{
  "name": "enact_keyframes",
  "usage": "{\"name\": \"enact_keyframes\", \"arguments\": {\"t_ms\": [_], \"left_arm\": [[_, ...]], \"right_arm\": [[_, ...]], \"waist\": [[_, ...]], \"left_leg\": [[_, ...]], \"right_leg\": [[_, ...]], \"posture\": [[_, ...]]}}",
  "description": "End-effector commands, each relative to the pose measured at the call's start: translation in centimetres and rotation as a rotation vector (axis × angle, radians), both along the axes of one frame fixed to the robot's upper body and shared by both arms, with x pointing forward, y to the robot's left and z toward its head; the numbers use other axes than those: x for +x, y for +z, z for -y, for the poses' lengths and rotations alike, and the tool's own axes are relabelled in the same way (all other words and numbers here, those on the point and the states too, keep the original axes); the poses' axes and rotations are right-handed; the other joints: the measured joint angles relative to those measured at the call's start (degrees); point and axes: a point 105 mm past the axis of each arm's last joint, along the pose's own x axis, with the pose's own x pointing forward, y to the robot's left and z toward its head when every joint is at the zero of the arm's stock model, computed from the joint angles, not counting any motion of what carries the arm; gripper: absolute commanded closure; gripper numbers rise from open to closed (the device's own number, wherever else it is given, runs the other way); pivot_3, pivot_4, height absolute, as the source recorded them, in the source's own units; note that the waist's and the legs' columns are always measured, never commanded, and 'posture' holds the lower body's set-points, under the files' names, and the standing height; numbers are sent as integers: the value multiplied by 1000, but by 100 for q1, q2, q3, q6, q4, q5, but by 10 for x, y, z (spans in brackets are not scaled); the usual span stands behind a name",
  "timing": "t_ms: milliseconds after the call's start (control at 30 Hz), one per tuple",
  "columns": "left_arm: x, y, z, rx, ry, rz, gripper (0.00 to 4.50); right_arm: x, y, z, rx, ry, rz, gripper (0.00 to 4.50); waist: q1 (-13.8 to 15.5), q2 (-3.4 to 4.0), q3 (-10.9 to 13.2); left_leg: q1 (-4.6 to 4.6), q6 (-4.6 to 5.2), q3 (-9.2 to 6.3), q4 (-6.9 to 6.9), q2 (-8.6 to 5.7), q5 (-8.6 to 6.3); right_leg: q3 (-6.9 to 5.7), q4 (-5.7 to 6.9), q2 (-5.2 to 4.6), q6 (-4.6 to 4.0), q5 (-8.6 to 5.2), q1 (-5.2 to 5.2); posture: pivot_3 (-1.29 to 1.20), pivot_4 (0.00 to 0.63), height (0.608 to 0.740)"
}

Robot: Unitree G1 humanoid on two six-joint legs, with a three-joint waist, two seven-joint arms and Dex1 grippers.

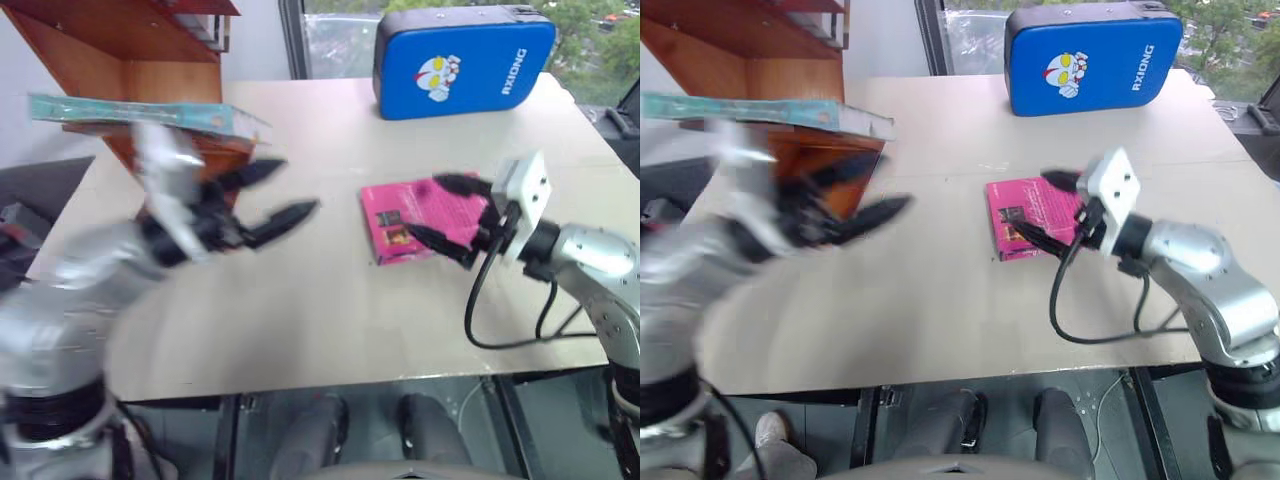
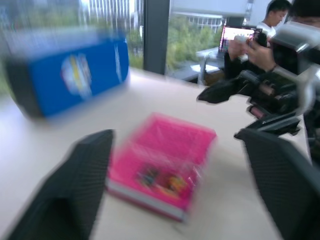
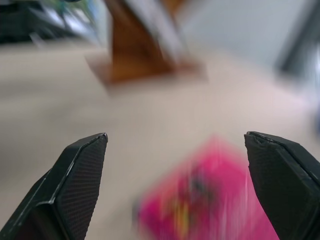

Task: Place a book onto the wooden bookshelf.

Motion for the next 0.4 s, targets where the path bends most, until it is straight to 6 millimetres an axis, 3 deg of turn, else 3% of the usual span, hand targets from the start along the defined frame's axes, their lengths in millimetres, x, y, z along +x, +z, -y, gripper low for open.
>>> {"name": "enact_keyframes", "arguments": {"t_ms": [33,100,167,300,400], "left_arm": [[13,-23,1,57,92,41,79],[16,-51,-8,138,137,17,79],[15,-64,-24,161,175,-1,79],[4,-79,-60,253,175,-26,79],[0,-80,-75,286,166,-39,79]], "right_arm": [[-13,0,23,-93,-98,48,0],[-23,-14,43,-166,-163,11,0],[-36,-22,62,-206,-217,-19,0],[-60,-29,89,-261,-300,-68,0],[-72,-31,100,-283,-338,-92,0]], "waist": [[-18,9,-5],[-20,13,-7],[9,21,-13],[20,23,-14],[18,23,-15]], "left_leg": [[-6,2,12,0,0,-1],[-4,2,27,-8,6,-2],[-3,2,27,-17,12,-1],[-7,3,26,-25,12,-2],[1,30,26,-19,11,-18]], "right_leg": [[12,1,1,0,0,-15],[27,1,4,0,0,-25],[27,0,6,-1,-1,-26],[24,-8,8,-1,-2,-28],[21,-12,3,2,-2,-13]], "posture": [[0,150,736],[0,150,736],[0,150,736],[0,150,736],[0,150,736]]}}
